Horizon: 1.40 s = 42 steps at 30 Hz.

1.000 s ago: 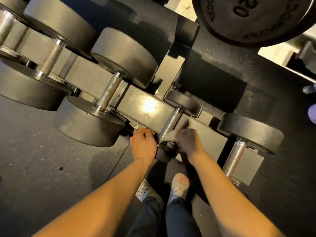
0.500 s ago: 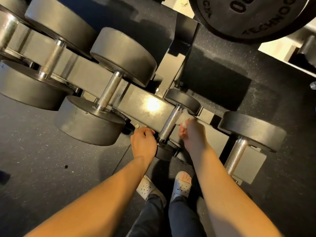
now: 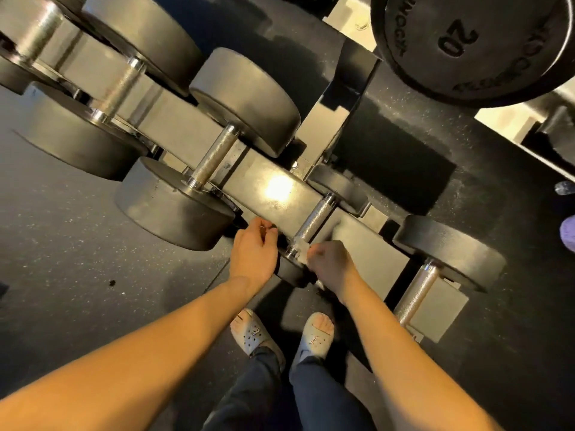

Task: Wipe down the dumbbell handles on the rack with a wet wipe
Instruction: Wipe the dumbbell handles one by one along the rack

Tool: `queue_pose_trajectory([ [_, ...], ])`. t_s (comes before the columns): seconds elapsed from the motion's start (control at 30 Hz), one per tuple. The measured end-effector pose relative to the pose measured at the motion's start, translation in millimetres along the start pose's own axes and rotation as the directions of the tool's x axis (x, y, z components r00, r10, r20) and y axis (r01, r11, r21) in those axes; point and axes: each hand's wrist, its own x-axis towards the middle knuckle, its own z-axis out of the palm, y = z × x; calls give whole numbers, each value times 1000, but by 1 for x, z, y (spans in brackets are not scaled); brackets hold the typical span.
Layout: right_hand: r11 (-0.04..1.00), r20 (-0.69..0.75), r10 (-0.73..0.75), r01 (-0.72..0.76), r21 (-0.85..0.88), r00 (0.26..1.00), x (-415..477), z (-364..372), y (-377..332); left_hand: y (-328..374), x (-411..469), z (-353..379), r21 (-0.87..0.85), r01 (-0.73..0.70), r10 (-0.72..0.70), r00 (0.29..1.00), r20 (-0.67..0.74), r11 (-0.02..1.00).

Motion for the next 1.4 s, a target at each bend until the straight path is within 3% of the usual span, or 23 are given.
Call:
queue_pose_trajectory([
  [0.2,972,-46,91,-79,221,995,0,1,-48,29,-22,-97,176,-341,353,934,-46,924],
  [0.3,943,4,105,-101,318,994,1,8,-81,36,-16,-141,191,-385,416,896,-157,903],
  [0.43,941,21,40,-45,336,999,12,18,-123,28,11,-182,118,-252,278,842,-462,960],
  [0.5,963,3,-109,104,249,994,18,24,-139,18,30,-195,6,-140,117,800,-589,990],
  [0.57,931,-40,-346,348,107,938,21,29,-153,12,49,-199,-50,-25,-12,786,-618,998],
  [0.63,787,-90,-616,606,-115,783,29,38,-169,14,64,-192,-76,82,-111,812,-574,994],
  [0.67,655,-122,-751,709,-262,649,37,44,-175,16,69,-186,-83,130,-154,817,-556,988],
  [0.73,377,-57,-907,743,-552,418,60,57,-184,19,73,-174,-23,192,-170,805,-568,981],
  [0.77,283,9,-927,715,-639,375,72,62,-189,20,73,-171,19,201,-152,795,-587,979],
  [0.87,135,196,-901,681,-720,386,89,70,-201,24,71,-169,42,206,-138,779,-612,978],
  [0.97,-25,429,-824,734,-679,370,87,82,-207,27,69,-171,28,214,-149,762,-630,976],
  [1.07,-68,604,-708,816,-574,366,87,82,-211,27,70,-170,3,229,-174,749,-640,973],
  [1.1,-104,640,-682,820,-563,353,89,78,-214,26,70,-170,-1,226,-174,745,-644,974],
  [1.17,-257,692,-676,799,-544,254,95,72,-220,26,70,-170,-11,226,-179,741,-647,974],
  [1.23,-370,680,-700,703,-607,219,103,66,-225,26,70,-169,-21,229,-188,742,-644,973],
  [1.3,-365,595,-760,587,-723,260,111,60,-224,25,70,-168,-19,219,-179,741,-647,975],
  [1.4,-179,388,-859,516,-838,333,104,61,-219,26,70,-167,-11,222,-176,741,-648,975],
])
